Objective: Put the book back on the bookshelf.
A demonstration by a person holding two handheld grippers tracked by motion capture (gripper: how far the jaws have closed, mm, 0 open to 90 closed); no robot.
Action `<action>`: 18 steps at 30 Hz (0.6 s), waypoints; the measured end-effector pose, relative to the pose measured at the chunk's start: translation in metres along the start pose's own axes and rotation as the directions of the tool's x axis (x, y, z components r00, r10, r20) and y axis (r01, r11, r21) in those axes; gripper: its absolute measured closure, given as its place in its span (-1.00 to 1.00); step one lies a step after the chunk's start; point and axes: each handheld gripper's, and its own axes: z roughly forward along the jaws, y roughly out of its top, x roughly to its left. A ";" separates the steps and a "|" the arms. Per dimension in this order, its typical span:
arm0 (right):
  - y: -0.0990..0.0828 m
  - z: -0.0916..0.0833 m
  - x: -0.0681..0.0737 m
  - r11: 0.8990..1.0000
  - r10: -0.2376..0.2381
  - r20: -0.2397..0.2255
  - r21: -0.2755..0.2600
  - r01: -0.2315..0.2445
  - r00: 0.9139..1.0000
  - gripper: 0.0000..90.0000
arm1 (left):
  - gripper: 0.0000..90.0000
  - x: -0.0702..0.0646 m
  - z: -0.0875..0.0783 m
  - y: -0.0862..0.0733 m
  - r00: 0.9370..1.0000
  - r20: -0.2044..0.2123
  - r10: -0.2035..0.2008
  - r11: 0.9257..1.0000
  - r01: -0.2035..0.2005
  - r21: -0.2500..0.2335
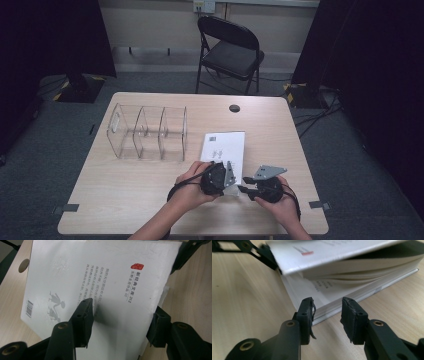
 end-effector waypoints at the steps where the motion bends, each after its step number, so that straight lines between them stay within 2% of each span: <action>1: 0.000 0.000 0.000 1.000 0.000 0.000 0.000 0.000 1.000 0.36 | 0.02 0.000 0.000 0.000 1.000 0.000 0.000 1.000 0.000 0.000; 4: 0.005 0.007 0.001 1.000 -0.004 0.024 -0.019 0.005 1.000 0.36 | 0.00 -0.002 0.002 0.000 1.000 -0.003 0.015 1.000 -0.015 0.011; 5: 0.008 0.008 0.001 0.999 -0.003 0.032 -0.036 0.004 0.999 0.37 | -0.01 -0.003 0.002 0.000 1.000 -0.004 0.011 1.000 -0.011 0.017; 6: 0.012 0.008 0.003 0.999 -0.030 0.050 -0.027 0.032 0.998 0.37 | -0.04 -0.004 0.002 -0.001 1.000 -0.007 -0.003 1.000 0.003 0.005; 8: 0.012 0.007 0.004 0.998 -0.038 0.054 -0.047 0.040 0.998 0.39 | -0.06 -0.001 0.000 -0.003 1.000 0.004 -0.026 0.999 0.026 -0.020; 9: 0.012 0.003 0.005 0.995 0.011 0.018 -0.098 -0.009 1.000 0.41 | -0.26 0.000 0.000 -0.005 1.000 0.002 -0.031 0.999 0.031 -0.041; 10: 0.013 0.001 0.005 0.994 0.022 0.008 -0.110 -0.021 1.000 0.41 | -0.34 0.000 0.001 -0.006 1.000 -0.005 -0.013 0.999 0.013 -0.037; 11: 0.014 0.001 0.006 0.994 0.016 0.013 -0.106 -0.014 1.000 0.41 | -0.42 -0.002 0.004 -0.008 1.000 -0.019 -0.006 0.999 0.006 -0.046; 12: 0.015 0.000 0.006 0.995 0.001 0.017 -0.100 0.001 1.000 0.41 | -0.45 -0.002 0.005 -0.009 0.999 -0.029 0.031 0.999 -0.032 -0.028; 13: 0.015 0.000 0.006 0.995 0.001 0.017 -0.100 0.001 1.000 0.41 | -0.45 -0.003 0.007 -0.010 0.998 -0.053 0.044 0.999 -0.045 -0.020; 14: 0.016 0.001 0.007 0.995 -0.002 0.014 -0.099 0.003 1.000 0.41 | -0.37 -0.003 0.008 -0.010 0.997 -0.059 0.045 0.999 -0.046 -0.019; 15: 0.016 0.001 0.007 0.995 -0.001 0.009 -0.101 0.002 1.000 0.41 | -0.35 -0.002 0.010 -0.011 0.997 -0.073 0.010 0.999 -0.013 -0.041; 18: 0.014 0.002 0.007 0.994 0.016 -0.009 -0.104 -0.017 1.000 0.41 | -0.35 0.001 0.012 -0.012 0.997 -0.078 0.018 0.999 -0.021 -0.047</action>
